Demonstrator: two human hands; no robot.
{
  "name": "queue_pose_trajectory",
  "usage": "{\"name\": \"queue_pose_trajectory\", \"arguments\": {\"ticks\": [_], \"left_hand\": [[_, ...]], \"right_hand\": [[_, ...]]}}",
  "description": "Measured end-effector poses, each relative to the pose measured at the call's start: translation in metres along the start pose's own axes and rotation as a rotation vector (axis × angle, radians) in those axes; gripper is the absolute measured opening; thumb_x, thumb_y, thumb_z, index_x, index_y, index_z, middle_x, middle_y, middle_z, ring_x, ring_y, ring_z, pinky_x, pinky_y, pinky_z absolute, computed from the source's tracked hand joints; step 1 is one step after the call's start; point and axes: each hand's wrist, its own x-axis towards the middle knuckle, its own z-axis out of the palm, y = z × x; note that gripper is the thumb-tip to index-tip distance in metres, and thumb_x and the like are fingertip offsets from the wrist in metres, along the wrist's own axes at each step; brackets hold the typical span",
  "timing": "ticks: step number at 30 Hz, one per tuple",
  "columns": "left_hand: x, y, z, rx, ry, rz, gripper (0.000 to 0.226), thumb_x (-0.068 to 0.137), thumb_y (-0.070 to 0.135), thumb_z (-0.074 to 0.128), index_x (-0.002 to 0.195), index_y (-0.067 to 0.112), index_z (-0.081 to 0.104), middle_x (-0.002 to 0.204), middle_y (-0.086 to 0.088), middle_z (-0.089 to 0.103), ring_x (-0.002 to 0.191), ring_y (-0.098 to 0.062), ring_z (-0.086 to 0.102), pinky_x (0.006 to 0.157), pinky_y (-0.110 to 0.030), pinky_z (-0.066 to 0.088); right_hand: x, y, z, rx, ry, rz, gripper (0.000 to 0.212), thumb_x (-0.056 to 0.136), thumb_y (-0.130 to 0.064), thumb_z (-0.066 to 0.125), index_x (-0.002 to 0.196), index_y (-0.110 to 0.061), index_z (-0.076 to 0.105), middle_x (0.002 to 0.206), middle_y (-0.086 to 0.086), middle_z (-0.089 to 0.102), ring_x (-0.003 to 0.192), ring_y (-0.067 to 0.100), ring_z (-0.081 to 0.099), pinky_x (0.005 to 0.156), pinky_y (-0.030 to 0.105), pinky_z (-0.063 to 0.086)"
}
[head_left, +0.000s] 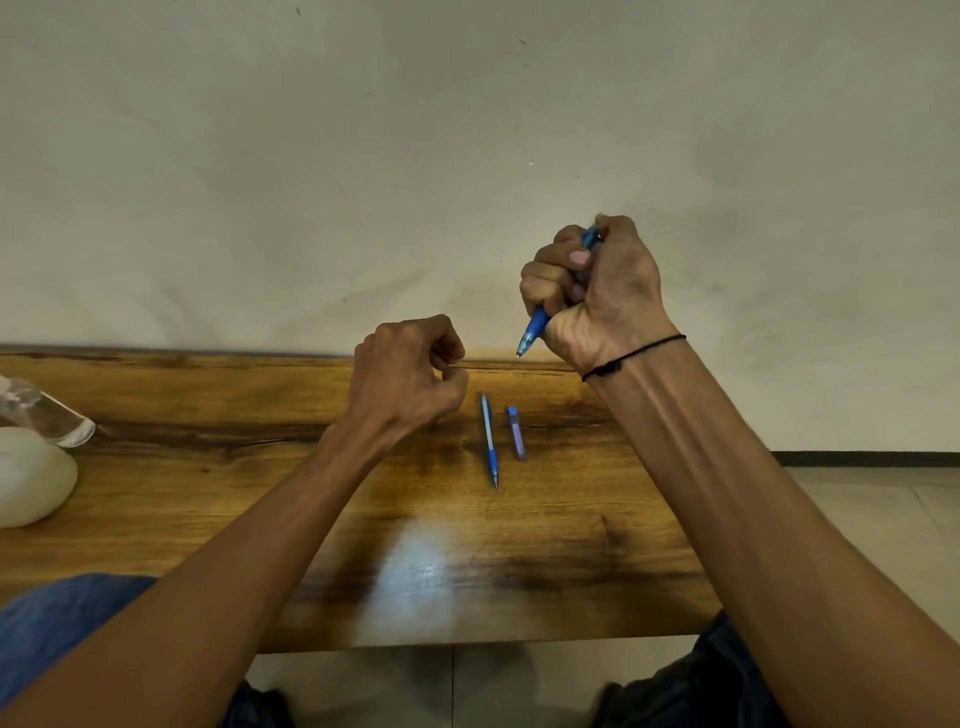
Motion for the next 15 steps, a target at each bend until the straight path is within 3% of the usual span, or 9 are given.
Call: {"name": "queue_pose_trajectory", "arguments": {"ticks": [15], "left_hand": [[-0.0011, 0.0034, 0.0019, 0.004, -0.009, -0.011, 0.022, 0.072, 0.032, 0.066, 0.09, 0.023, 0.074, 0.08, 0.01, 0.073, 0.076, -0.008, 0.071, 0.078, -0.041, 0.064]], "right_hand": [[0.0006, -0.0053, -0.0021, 0.046, 0.046, -0.039, 0.053, 0.105, -0.038, 0.033, 0.057, -0.016, 0.033, 0.044, -0.005, 0.031, 0.033, 0.009, 0.018, 0.033, 0.017, 0.015]]}}
